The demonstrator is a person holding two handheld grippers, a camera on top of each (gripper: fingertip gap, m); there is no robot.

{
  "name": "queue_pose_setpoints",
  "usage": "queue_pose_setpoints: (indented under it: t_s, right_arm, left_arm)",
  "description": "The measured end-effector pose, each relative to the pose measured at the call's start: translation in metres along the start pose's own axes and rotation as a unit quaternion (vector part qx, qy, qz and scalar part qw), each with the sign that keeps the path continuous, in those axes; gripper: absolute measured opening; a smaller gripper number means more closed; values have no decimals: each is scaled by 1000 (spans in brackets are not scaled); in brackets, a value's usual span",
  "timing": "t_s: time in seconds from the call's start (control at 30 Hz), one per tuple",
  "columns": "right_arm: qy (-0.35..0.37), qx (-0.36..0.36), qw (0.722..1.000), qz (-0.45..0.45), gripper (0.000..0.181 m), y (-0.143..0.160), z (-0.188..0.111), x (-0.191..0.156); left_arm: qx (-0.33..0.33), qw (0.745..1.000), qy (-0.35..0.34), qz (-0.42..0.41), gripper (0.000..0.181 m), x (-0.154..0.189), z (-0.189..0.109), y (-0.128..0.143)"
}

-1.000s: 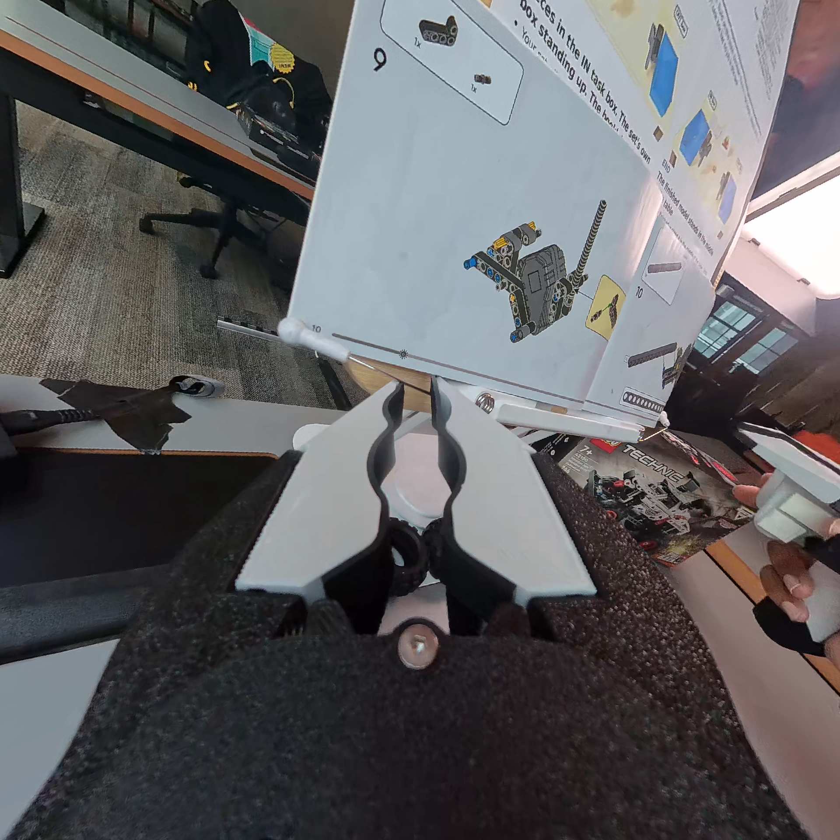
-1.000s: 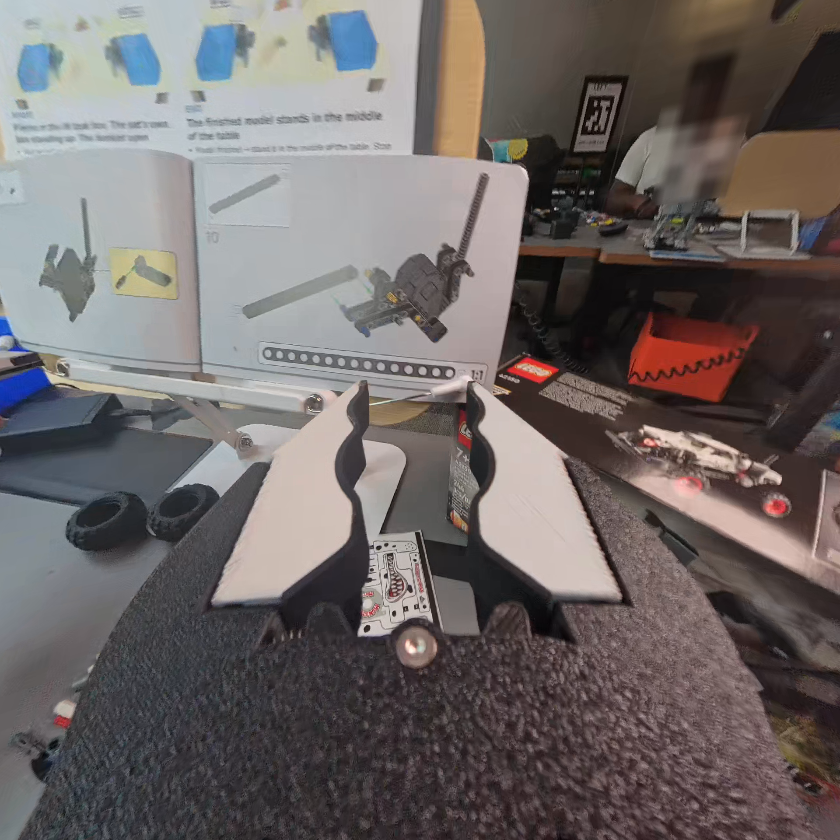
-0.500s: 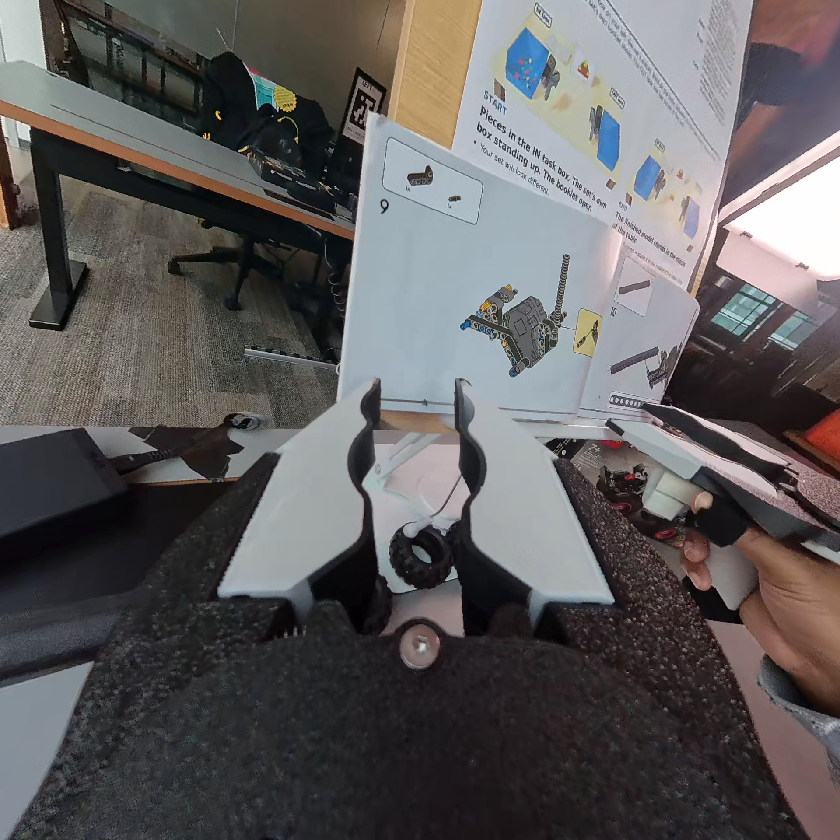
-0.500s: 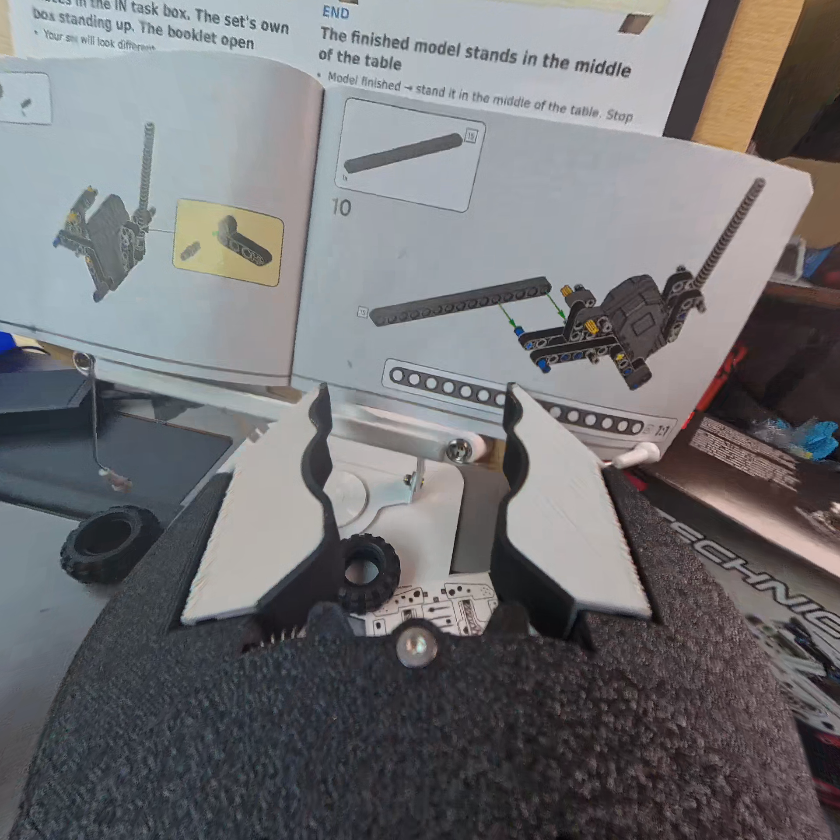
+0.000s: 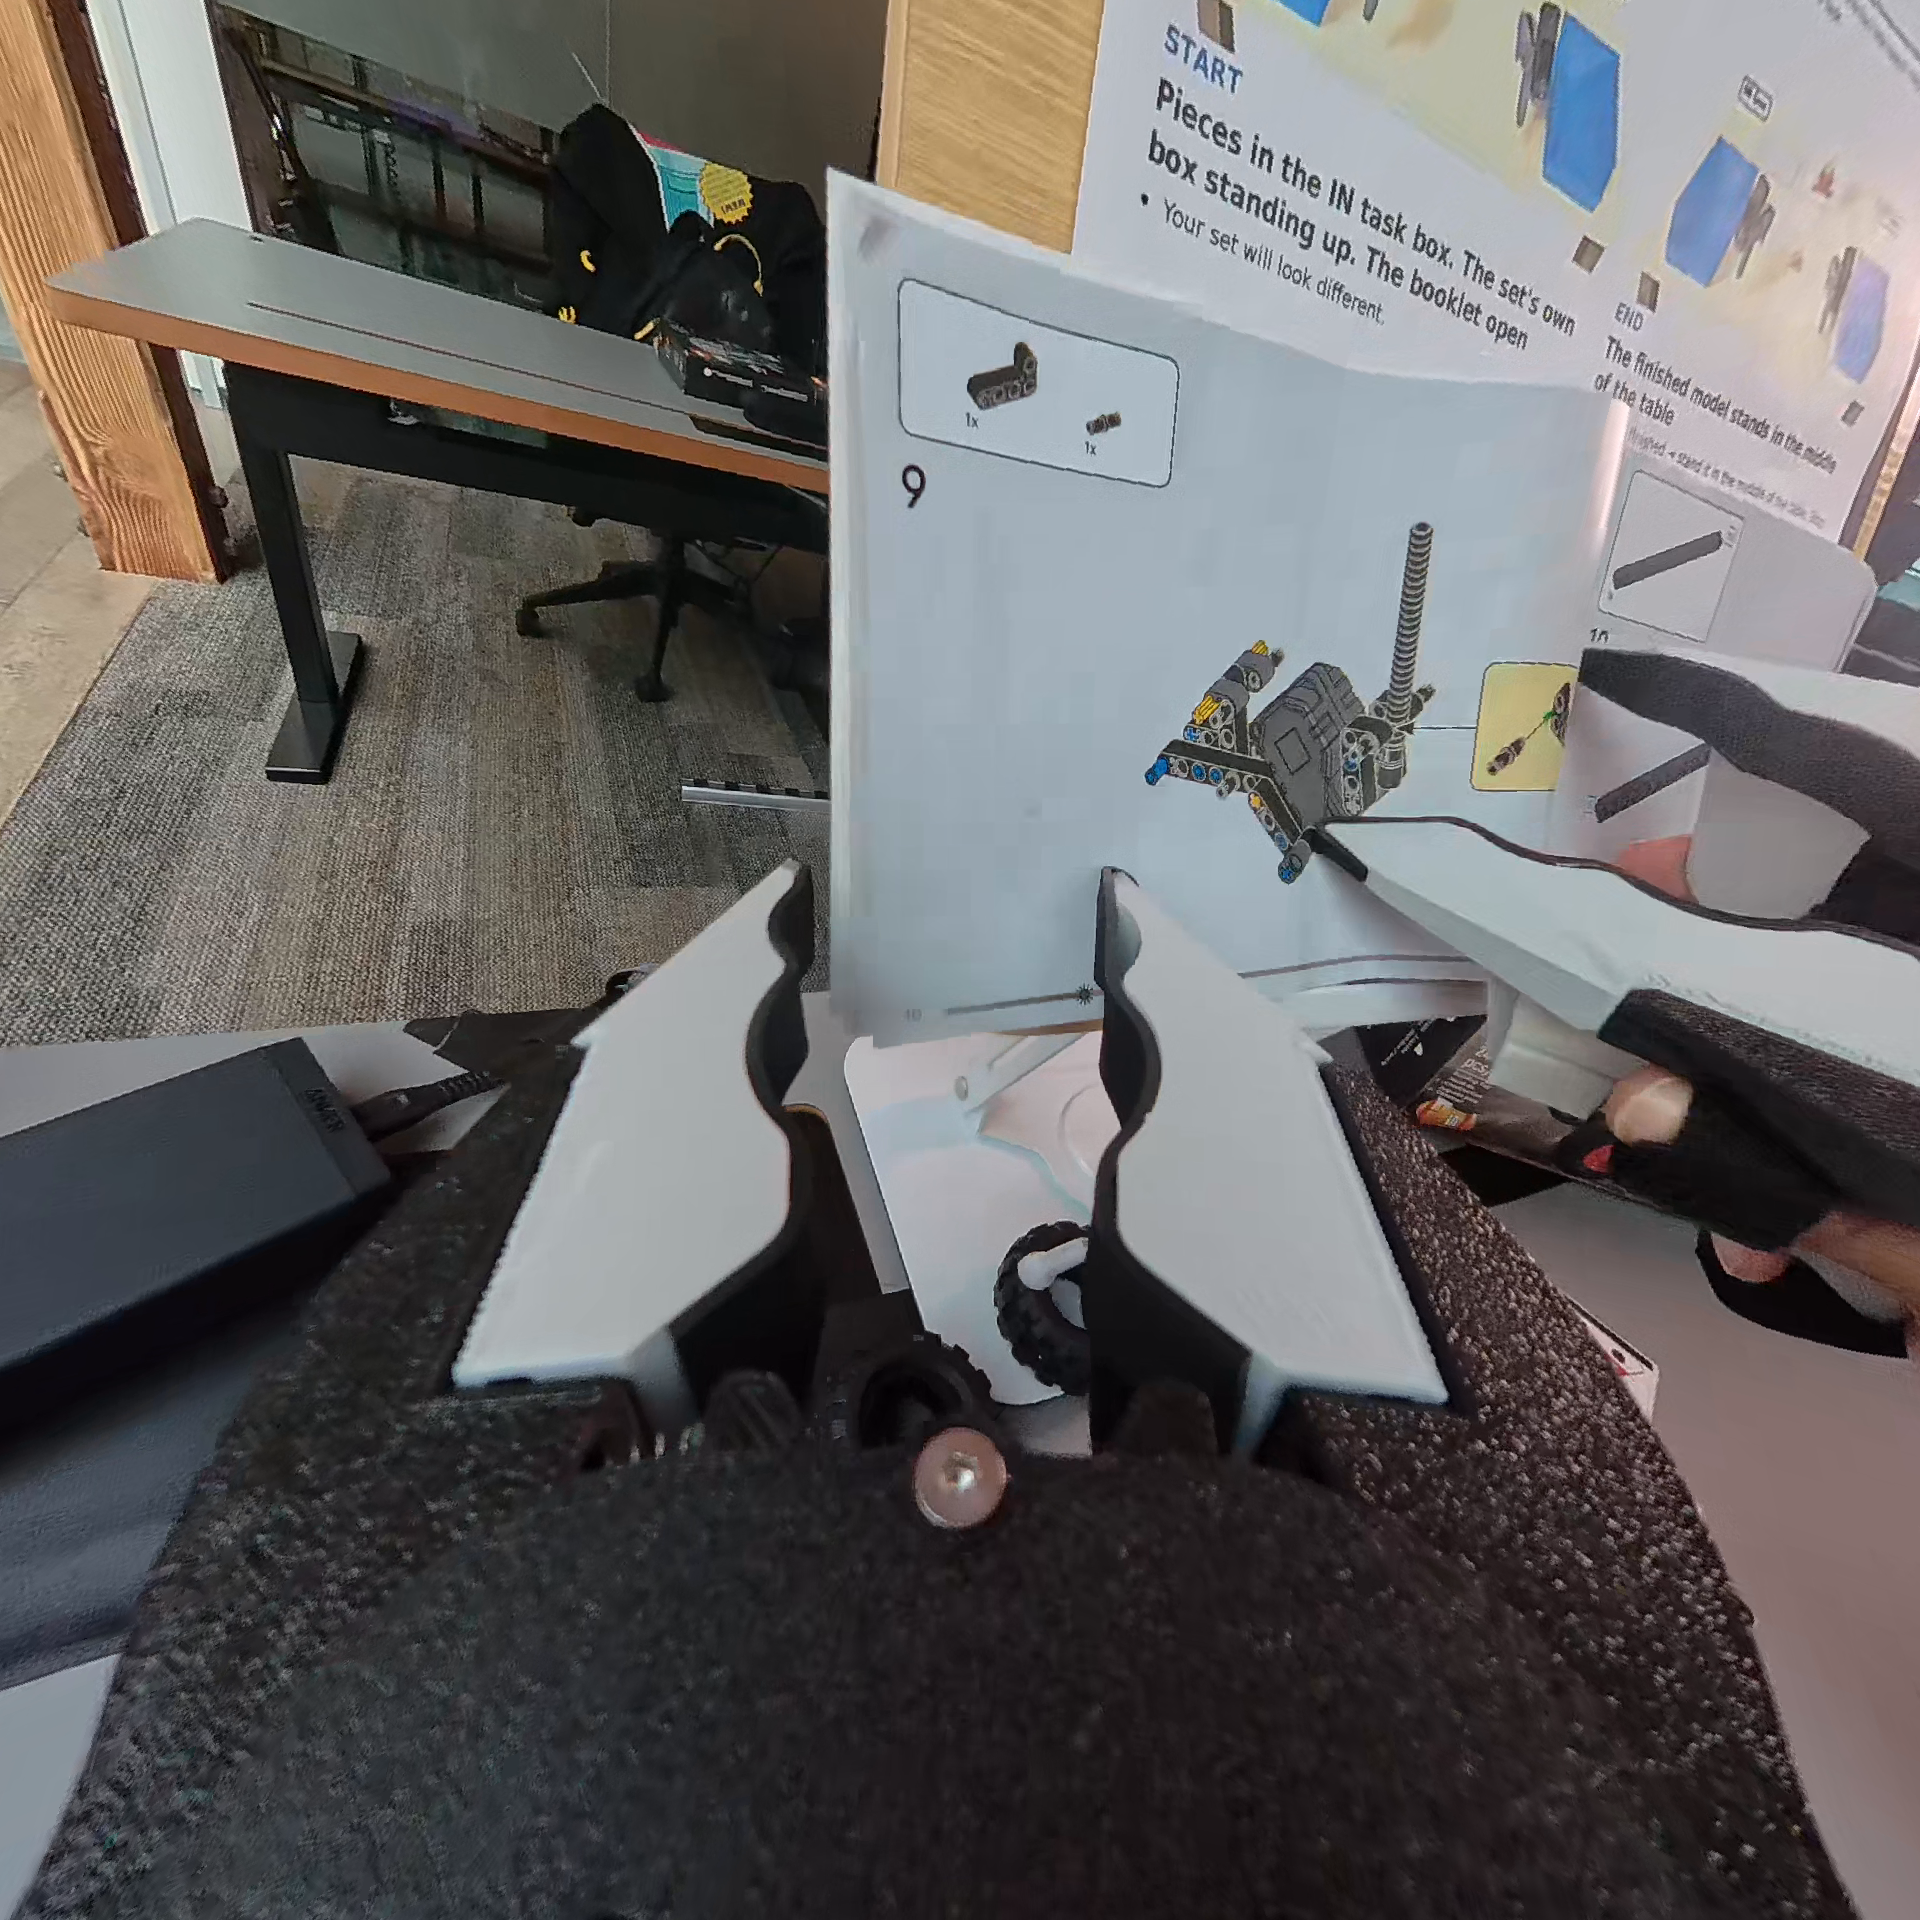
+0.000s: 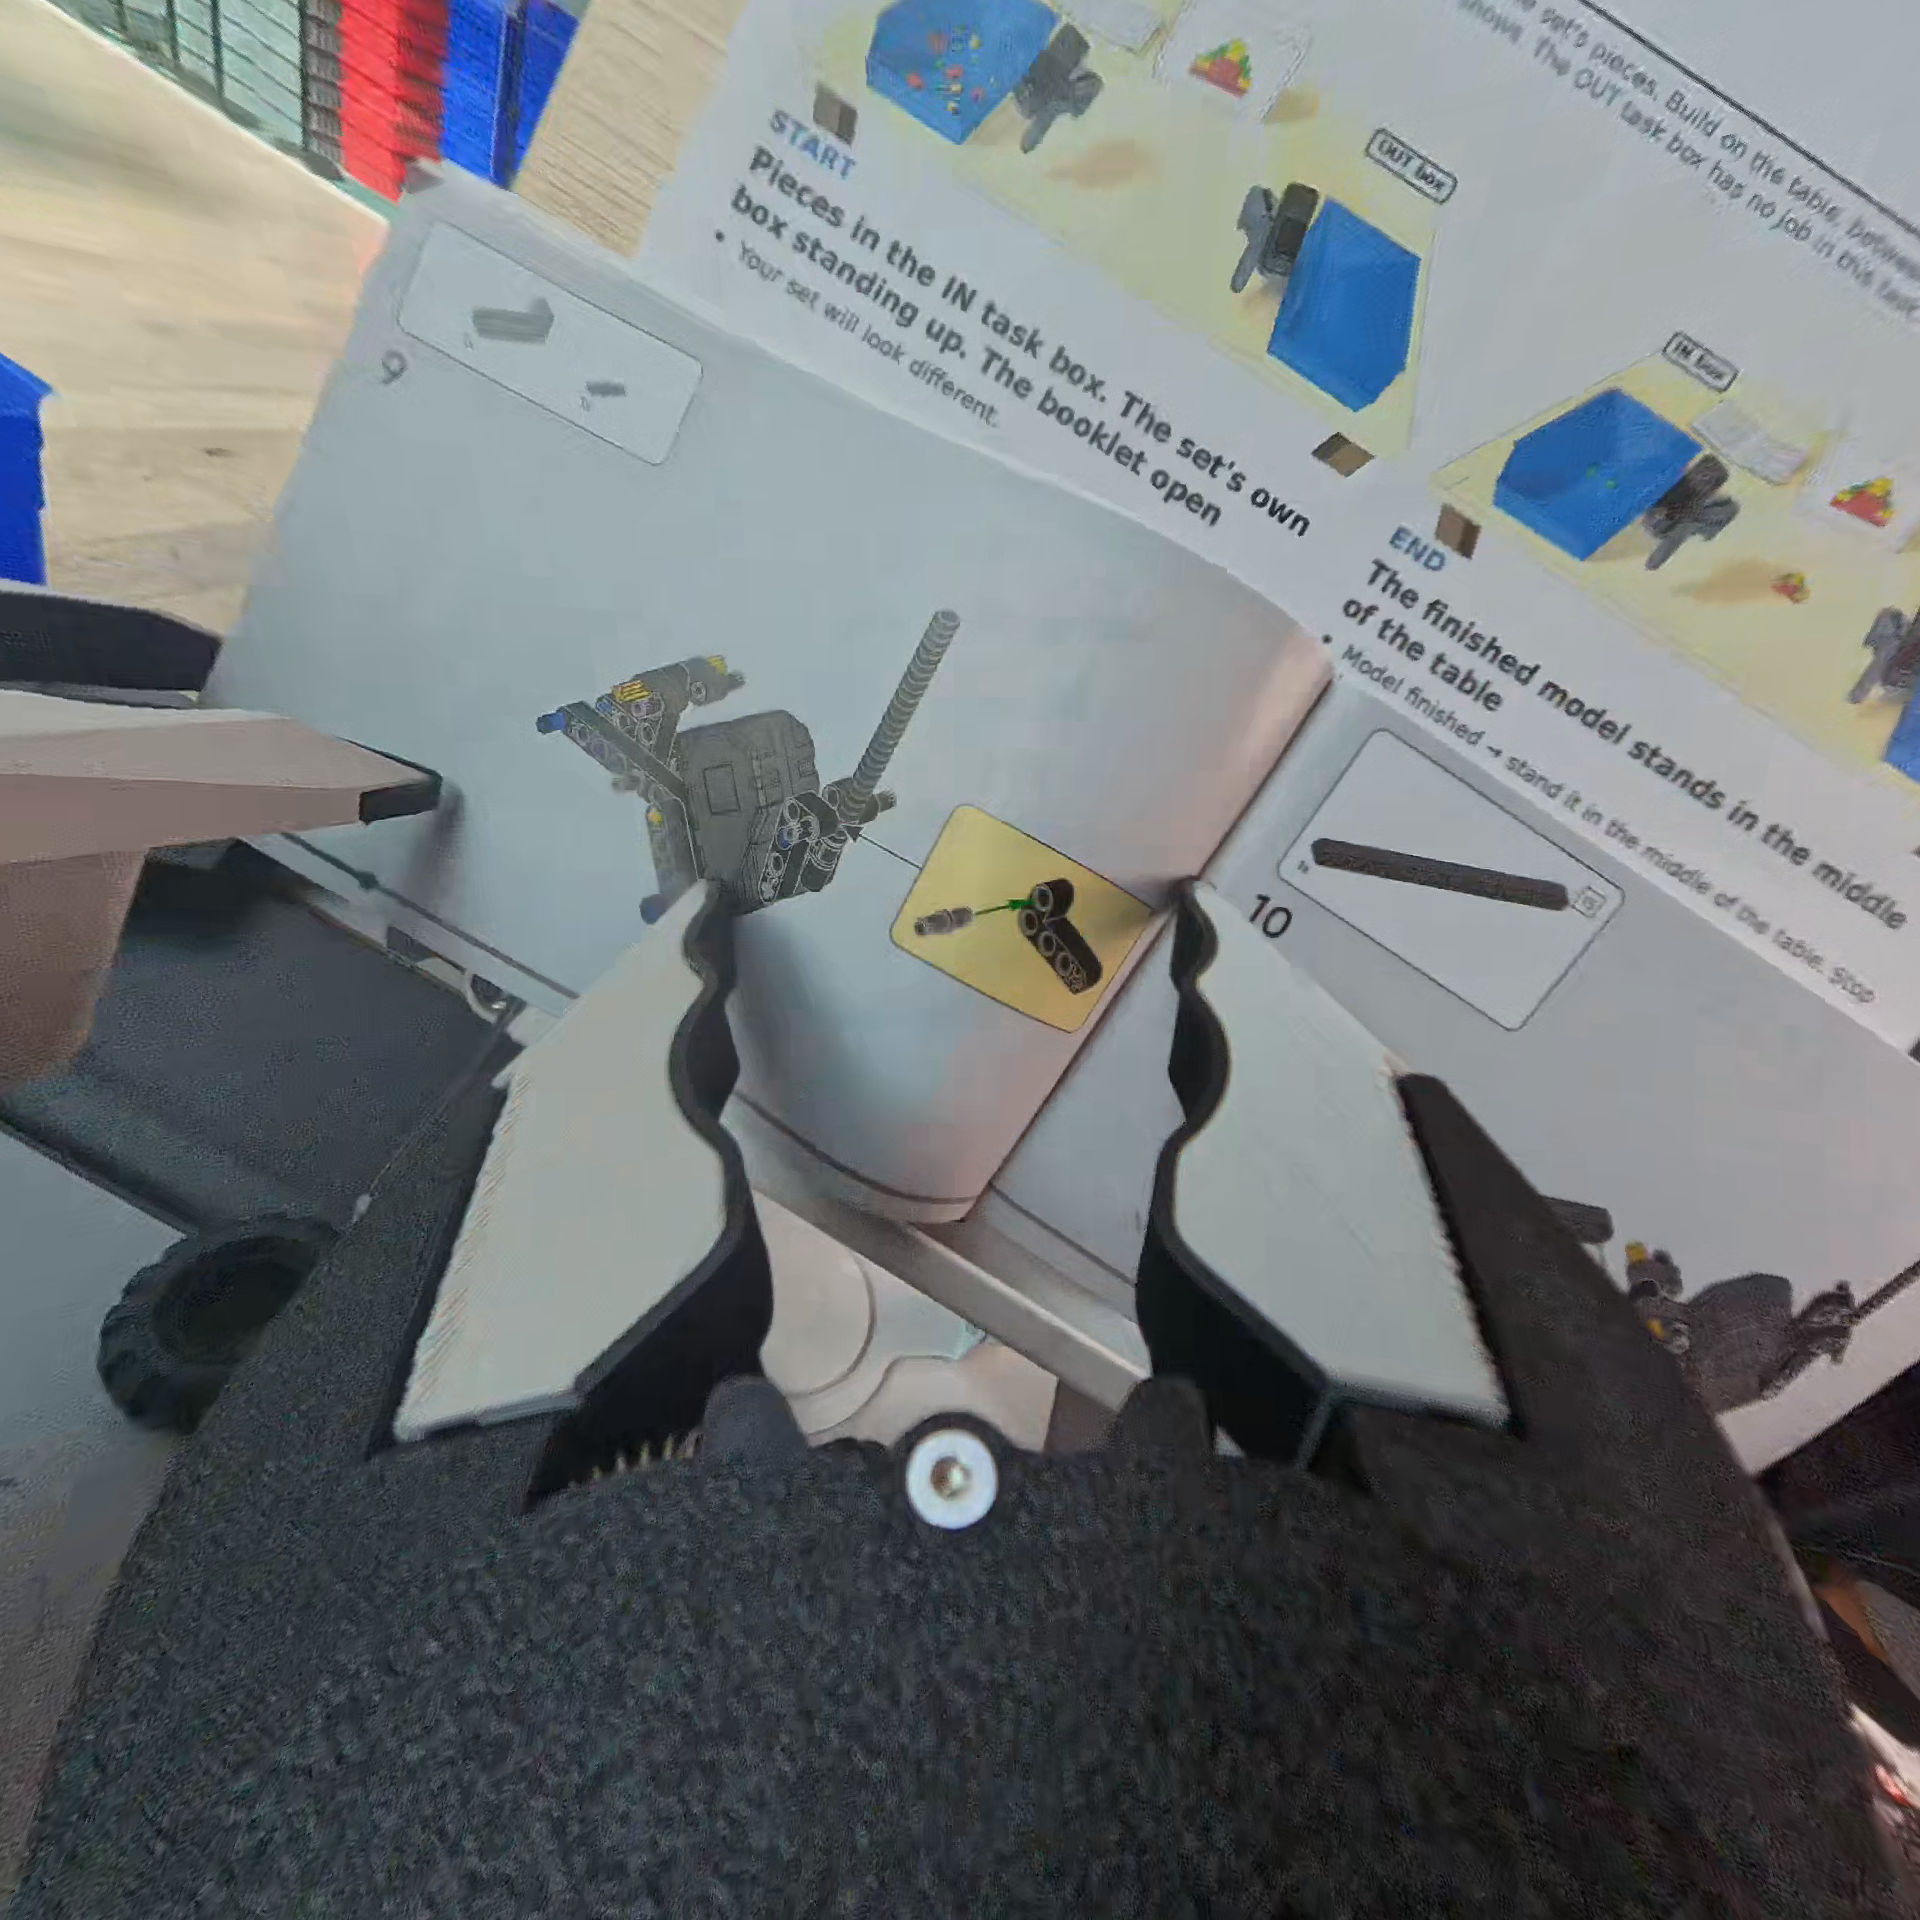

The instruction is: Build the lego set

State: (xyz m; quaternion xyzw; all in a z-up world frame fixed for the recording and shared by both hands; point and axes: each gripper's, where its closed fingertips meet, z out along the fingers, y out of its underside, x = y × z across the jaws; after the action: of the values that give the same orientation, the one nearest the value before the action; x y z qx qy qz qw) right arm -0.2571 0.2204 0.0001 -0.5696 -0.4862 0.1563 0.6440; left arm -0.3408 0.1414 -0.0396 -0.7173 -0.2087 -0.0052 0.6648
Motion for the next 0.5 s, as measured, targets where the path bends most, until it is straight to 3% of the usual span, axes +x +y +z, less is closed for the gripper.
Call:
queue_pose_setpoints:
  t_s: [0.2,0.5]
  right_arm:
    - [27,65,997,28,29,3,-9,20]
    - [-26,101,988,111,18,17,-32,55]
  left_arm:
    - [21,999,2,32,52,0,-20,-23]
    - [2,991,71,110,52,63,-12,-16]
